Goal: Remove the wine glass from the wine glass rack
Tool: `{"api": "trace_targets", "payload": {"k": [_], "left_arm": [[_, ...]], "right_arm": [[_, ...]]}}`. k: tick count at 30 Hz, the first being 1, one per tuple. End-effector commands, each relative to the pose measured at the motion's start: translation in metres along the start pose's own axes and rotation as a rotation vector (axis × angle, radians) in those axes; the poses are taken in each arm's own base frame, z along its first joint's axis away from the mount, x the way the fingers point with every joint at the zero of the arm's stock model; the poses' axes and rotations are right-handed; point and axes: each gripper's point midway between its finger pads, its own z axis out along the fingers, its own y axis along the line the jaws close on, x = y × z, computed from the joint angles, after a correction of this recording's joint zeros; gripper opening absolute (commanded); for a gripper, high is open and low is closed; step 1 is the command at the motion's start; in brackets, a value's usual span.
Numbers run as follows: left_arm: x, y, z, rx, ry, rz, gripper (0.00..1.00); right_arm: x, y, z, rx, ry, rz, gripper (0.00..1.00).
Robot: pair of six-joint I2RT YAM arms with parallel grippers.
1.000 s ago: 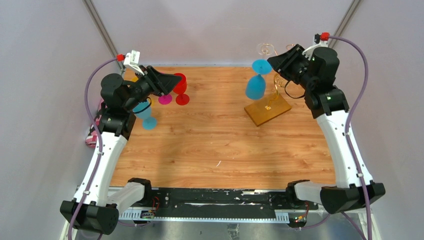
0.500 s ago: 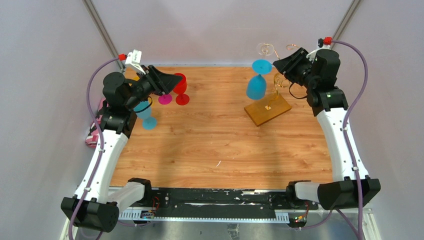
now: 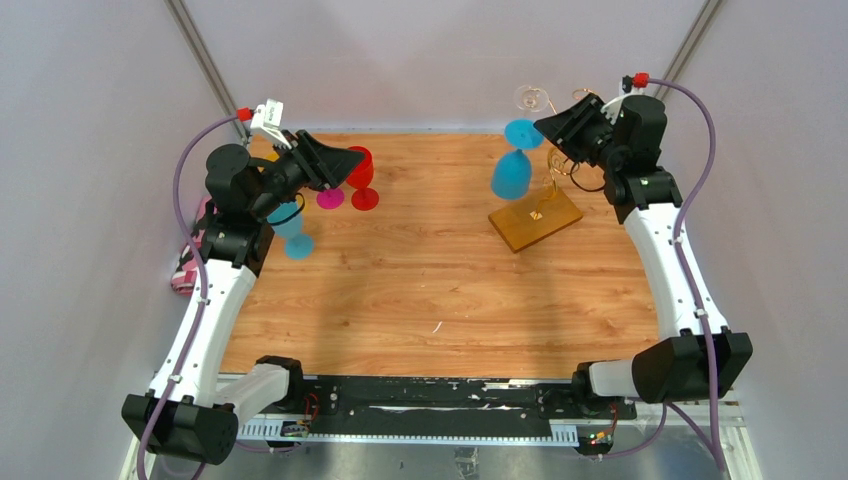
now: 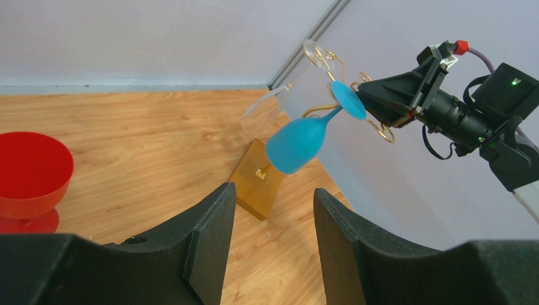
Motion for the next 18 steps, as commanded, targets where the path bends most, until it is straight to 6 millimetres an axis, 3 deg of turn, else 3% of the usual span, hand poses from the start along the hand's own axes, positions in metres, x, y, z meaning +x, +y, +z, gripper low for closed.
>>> {"api": "trace_targets", "payload": {"k": [1, 7, 18], "left_arm": [[0.002, -0.001, 0.000, 0.009, -0.004, 0.009, 0.53], [0.002, 0.000, -0.001, 0.004, -0.008, 0.014, 0.53], [0.002, -0.001, -0.001, 0.007, -0.008, 0.018, 0.53]], "right_arm": [[0.006, -0.011, 0.007, 0.009, 0.052, 0.043, 0.41], [0.012, -0.018, 0.011, 0.020, 0.095, 0.071, 0.29], [0.005, -0.021, 0.010, 0.043, 0.080, 0.073, 0.14]]}}
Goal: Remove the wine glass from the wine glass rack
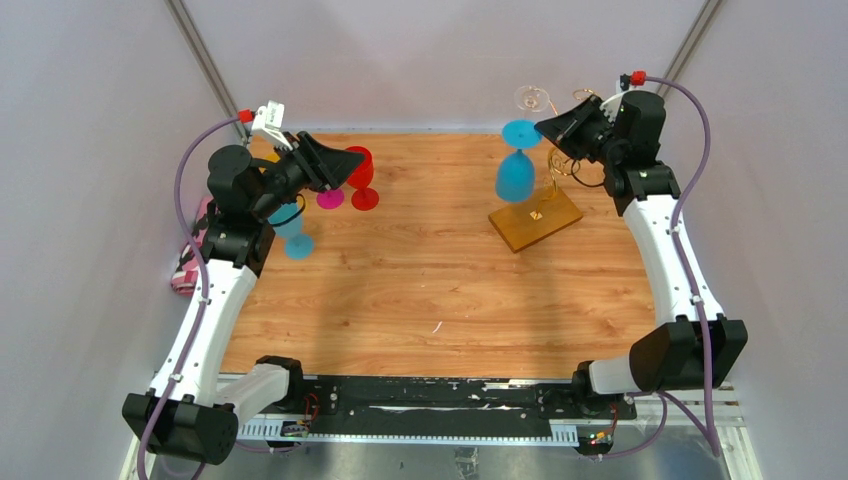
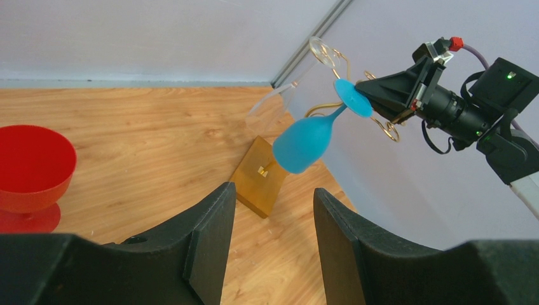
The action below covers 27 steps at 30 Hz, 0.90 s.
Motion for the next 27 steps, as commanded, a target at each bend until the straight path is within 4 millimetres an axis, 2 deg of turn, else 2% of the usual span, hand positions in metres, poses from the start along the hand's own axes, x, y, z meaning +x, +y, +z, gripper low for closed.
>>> {"api": "trace_targets", "payload": {"k": [1, 5, 10, 18, 21, 27], "left_arm": [[-0.001, -0.005, -0.001, 0.017, -0.012, 0.023, 0.53], [-0.001, -0.003, 0.000, 0.013, -0.010, 0.020, 0.53], [0.001, -0.001, 0.002, 0.010, -0.002, 0.012, 0.53], [0.002, 0.002, 0.003, 0.005, 0.001, 0.006, 0.53], [0.003, 0.002, 0.004, 0.005, 0.003, 0.005, 0.53], [0.005, 0.004, 0.005, 0.003, 0.012, -0.002, 0.53]], "right_arm": [[0.005, -0.019, 0.001, 0.062, 0.042, 0.034, 0.12], [0.005, -0.024, 0.001, 0.074, 0.043, 0.046, 0.00], [0.004, -0.026, 0.005, 0.056, 0.043, 0.071, 0.00], [0.005, -0.004, 0.017, -0.105, 0.069, 0.134, 0.00], [0.008, -0.004, 0.020, -0.126, 0.078, 0.161, 0.00], [-0.001, -0.002, 0.020, -0.138, 0.020, 0.143, 0.00]]}}
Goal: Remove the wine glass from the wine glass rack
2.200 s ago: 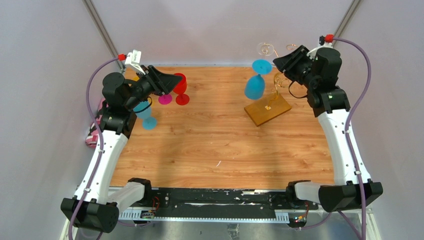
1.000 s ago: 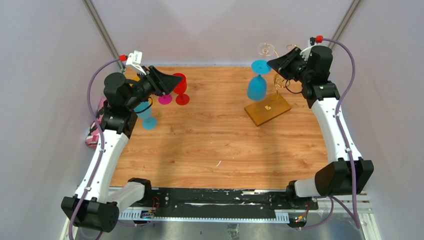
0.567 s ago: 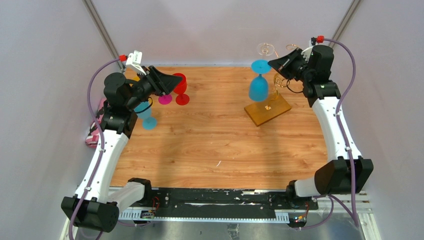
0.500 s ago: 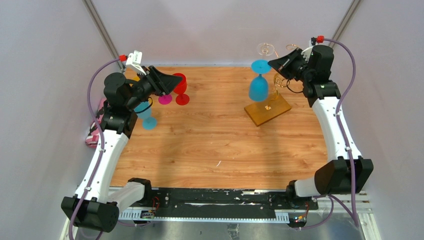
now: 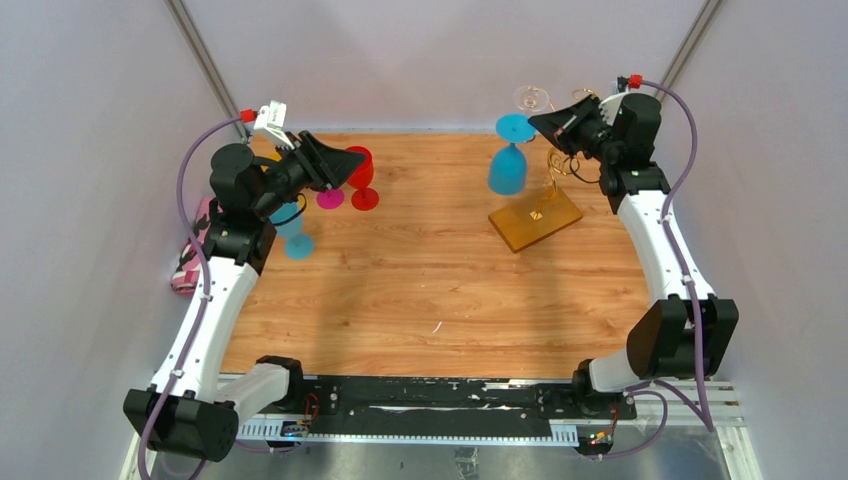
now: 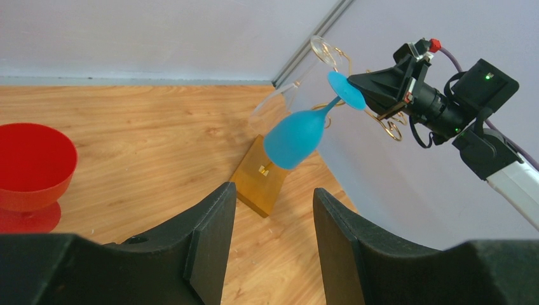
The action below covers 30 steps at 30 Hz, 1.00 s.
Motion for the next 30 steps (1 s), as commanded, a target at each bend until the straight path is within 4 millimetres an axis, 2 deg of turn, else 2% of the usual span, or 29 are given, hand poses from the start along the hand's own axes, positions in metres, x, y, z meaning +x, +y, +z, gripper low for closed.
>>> {"api": "trace_targets", "payload": {"k": [1, 2, 4, 14, 20, 30], "left_arm": [[0.003, 0.001, 0.003, 0.009, 0.005, 0.005, 0.53], [0.003, 0.001, 0.003, 0.010, 0.005, 0.006, 0.53], [0.003, 0.000, 0.002, 0.013, 0.005, 0.007, 0.53], [0.005, 0.001, 0.002, 0.012, 0.009, 0.004, 0.53], [0.005, 0.001, 0.002, 0.009, 0.007, 0.004, 0.52], [0.005, 0.003, 0.004, 0.006, 0.012, 0.001, 0.52]], "right_arm": [[-0.005, -0.004, -0.001, -0.008, -0.026, 0.000, 0.00], [-0.006, -0.003, -0.002, -0.006, -0.034, -0.007, 0.00], [-0.022, -0.009, -0.010, 0.011, -0.082, -0.019, 0.00], [-0.043, -0.006, -0.018, 0.002, -0.148, -0.029, 0.00], [-0.037, -0.005, -0.027, -0.010, -0.136, -0.021, 0.00], [-0.019, 0.012, -0.053, -0.048, -0.122, -0.029, 0.00]]}}
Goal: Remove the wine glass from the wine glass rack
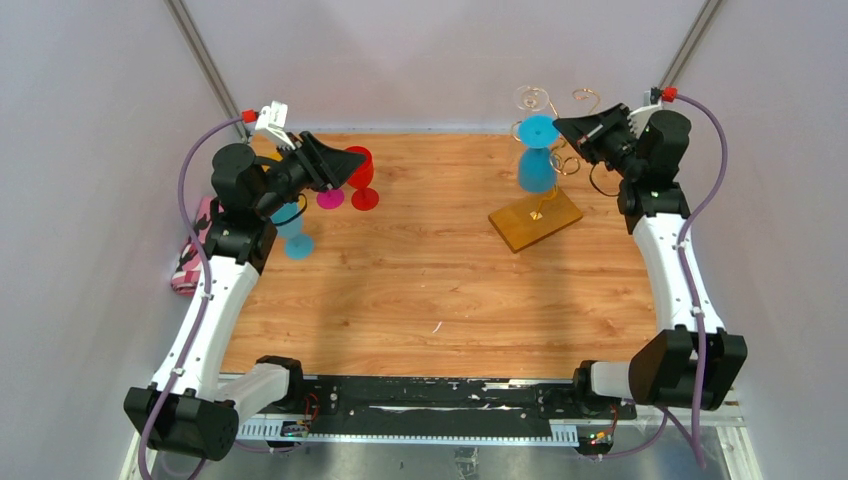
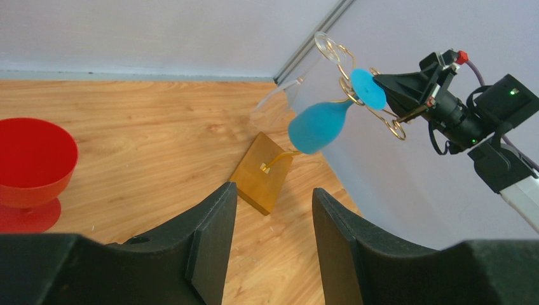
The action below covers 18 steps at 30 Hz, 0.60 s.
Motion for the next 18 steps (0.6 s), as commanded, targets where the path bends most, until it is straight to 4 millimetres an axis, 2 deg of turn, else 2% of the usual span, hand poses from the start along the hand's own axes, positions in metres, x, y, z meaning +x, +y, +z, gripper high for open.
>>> {"api": "trace_targets", "payload": {"k": [1, 5, 13, 17, 18], "left_arm": [[0.002, -0.001, 0.003, 0.012, 0.002, 0.008, 0.52], [0.003, -0.001, 0.003, 0.012, 0.004, 0.004, 0.51], [0.006, 0.004, 0.005, -0.002, 0.008, -0.001, 0.51], [0.011, 0.014, 0.009, -0.030, 0.013, 0.003, 0.51], [0.013, 0.018, 0.011, -0.039, 0.017, 0.004, 0.51]], "right_arm": [[0.003, 0.016, -0.018, -0.044, 0.004, -0.018, 0.00], [0.009, 0.020, -0.024, -0.061, 0.022, -0.010, 0.00], [0.028, 0.033, -0.022, -0.129, 0.108, 0.027, 0.00], [0.042, 0.052, -0.019, -0.189, 0.172, 0.038, 0.00], [0.054, 0.062, -0.018, -0.214, 0.209, 0.035, 0.00]]}}
